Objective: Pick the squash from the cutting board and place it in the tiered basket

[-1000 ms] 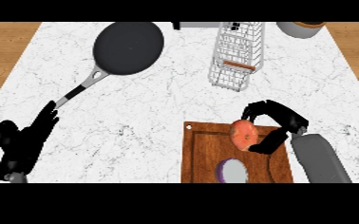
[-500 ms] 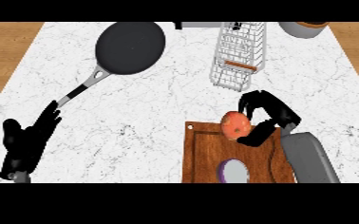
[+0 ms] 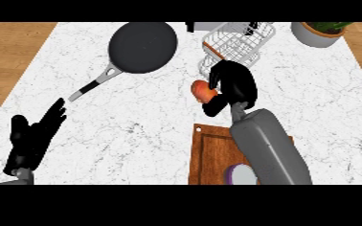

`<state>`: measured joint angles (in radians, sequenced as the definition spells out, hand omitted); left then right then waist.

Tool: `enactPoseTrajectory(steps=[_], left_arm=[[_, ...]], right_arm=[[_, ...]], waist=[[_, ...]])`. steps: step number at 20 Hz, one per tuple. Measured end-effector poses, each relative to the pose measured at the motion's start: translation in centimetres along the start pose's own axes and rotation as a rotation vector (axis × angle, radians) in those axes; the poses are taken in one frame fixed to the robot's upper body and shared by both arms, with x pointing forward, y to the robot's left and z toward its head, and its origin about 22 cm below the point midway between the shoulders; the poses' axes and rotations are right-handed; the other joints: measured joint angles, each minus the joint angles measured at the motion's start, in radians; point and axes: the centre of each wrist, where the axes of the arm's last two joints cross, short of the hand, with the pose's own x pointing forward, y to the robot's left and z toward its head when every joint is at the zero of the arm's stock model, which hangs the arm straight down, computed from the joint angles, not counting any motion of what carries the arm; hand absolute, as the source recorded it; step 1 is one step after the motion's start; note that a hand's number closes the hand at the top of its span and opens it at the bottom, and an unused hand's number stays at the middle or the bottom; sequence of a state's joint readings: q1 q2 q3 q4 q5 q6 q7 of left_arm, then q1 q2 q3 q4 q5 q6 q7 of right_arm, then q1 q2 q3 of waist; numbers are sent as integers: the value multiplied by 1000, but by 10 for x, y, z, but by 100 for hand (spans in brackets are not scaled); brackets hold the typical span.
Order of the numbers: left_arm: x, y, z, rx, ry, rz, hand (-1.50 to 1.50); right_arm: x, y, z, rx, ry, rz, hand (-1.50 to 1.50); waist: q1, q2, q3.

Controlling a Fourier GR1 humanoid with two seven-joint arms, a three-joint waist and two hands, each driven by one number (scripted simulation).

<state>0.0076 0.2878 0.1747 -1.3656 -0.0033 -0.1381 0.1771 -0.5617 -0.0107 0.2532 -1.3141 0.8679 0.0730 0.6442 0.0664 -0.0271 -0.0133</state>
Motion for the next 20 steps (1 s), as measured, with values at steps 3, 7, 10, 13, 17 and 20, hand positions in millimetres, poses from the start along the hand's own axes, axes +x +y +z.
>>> enactPoseTrajectory(steps=[3,7,10,13,17,20], left_arm=[[1,-4,-2,-14,0,-1,0],[6,-7,-6,-31,-11,-4,0],[8,-10,-8,-45,-21,-7,0],[13,-11,-10,-48,-28,-9,0],[14,-9,-11,-36,-31,-7,0],[13,-9,-13,-31,-30,-4,0]], right_arm=[[41,-13,6,-178,37,48,150],[92,-28,20,-380,63,85,150],[122,-38,28,-478,36,104,150],[147,-49,33,-550,12,110,150],[167,-57,34,-618,-2,112,150],[176,-62,27,-650,-1,113,150]], waist=[[10,1,1],[25,6,3],[37,14,5],[36,20,7],[30,27,9],[22,32,9]])
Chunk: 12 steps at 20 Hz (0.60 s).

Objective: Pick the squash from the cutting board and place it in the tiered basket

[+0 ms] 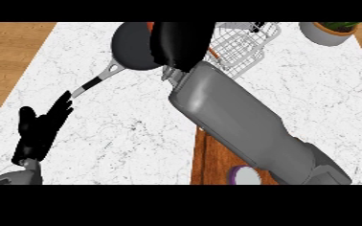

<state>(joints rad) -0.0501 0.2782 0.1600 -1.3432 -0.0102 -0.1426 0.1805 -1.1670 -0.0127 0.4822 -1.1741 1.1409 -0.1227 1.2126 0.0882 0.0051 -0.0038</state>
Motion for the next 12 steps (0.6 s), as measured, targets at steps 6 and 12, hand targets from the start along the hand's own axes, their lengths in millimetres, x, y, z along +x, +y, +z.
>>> enactPoseTrajectory(steps=[6,12], left_arm=[[-6,0,5,12,-8,13,0],[-8,3,7,26,-13,20,0]], right_arm=[[2,14,-29,-30,34,37,150],[-10,15,-62,-56,81,-128,150]], waist=[[-18,5,1],[-28,13,3]])
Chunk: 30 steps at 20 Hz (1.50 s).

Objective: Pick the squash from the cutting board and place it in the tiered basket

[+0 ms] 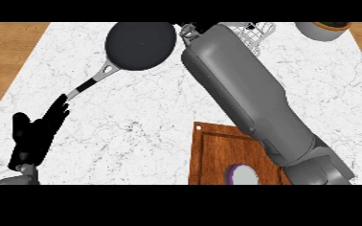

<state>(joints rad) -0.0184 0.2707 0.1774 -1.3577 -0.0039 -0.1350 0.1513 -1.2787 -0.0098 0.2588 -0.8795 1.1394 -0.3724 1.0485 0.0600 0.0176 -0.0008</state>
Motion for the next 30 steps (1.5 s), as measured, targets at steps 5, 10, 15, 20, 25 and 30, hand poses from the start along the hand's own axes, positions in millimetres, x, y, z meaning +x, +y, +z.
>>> enactPoseTrajectory(steps=[5,10,15,20,25,30], left_arm=[[0,3,2,10,-1,-6,0],[4,2,3,5,2,1,0],[-2,2,4,12,9,-1,0],[-4,5,9,20,13,0,0],[-2,11,9,19,7,2,0],[-5,3,7,14,6,10,0]], right_arm=[[-17,5,-31,-27,65,-101,150],[-28,7,-57,-42,102,-148,150],[-53,10,-81,-54,7,256,150],[-62,-1,-101,-17,-74,481,150],[-65,-19,-119,14,-128,573,150],[-70,-25,-128,66,-157,647,150]], waist=[[-4,1,0],[-3,1,0],[-10,0,-3],[-15,-5,-1],[-15,-4,0],[-13,-2,0]])
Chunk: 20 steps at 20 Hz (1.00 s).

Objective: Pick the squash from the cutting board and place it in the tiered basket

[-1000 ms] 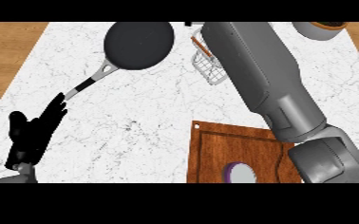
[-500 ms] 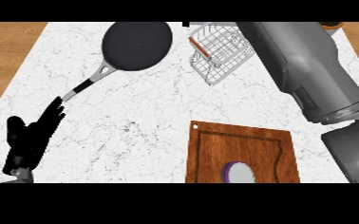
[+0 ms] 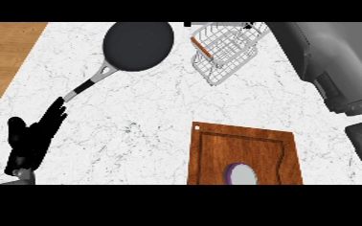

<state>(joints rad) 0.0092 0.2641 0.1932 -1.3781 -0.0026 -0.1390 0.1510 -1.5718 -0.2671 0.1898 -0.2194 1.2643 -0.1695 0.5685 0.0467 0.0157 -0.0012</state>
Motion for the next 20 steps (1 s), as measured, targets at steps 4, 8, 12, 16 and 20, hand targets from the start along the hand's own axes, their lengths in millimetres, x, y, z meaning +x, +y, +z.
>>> enactPoseTrajectory(steps=[4,8,12,16,20], left_arm=[[3,0,-5,2,-1,-6,0],[6,-2,-4,-4,-7,-6,0],[5,-3,-3,0,-2,-5,0],[0,-2,-1,0,4,-3,0],[3,3,-2,5,3,0,0]], right_arm=[[-4,3,-2,78,16,16,150],[-11,19,-2,257,112,12,-150],[-20,39,0,390,218,25,-150],[-32,45,-2,405,304,-43,-150],[-33,35,-6,339,312,-130,-150]], waist=[[0,1,0],[2,2,0],[-2,0,0],[-2,1,1],[-4,0,1]])
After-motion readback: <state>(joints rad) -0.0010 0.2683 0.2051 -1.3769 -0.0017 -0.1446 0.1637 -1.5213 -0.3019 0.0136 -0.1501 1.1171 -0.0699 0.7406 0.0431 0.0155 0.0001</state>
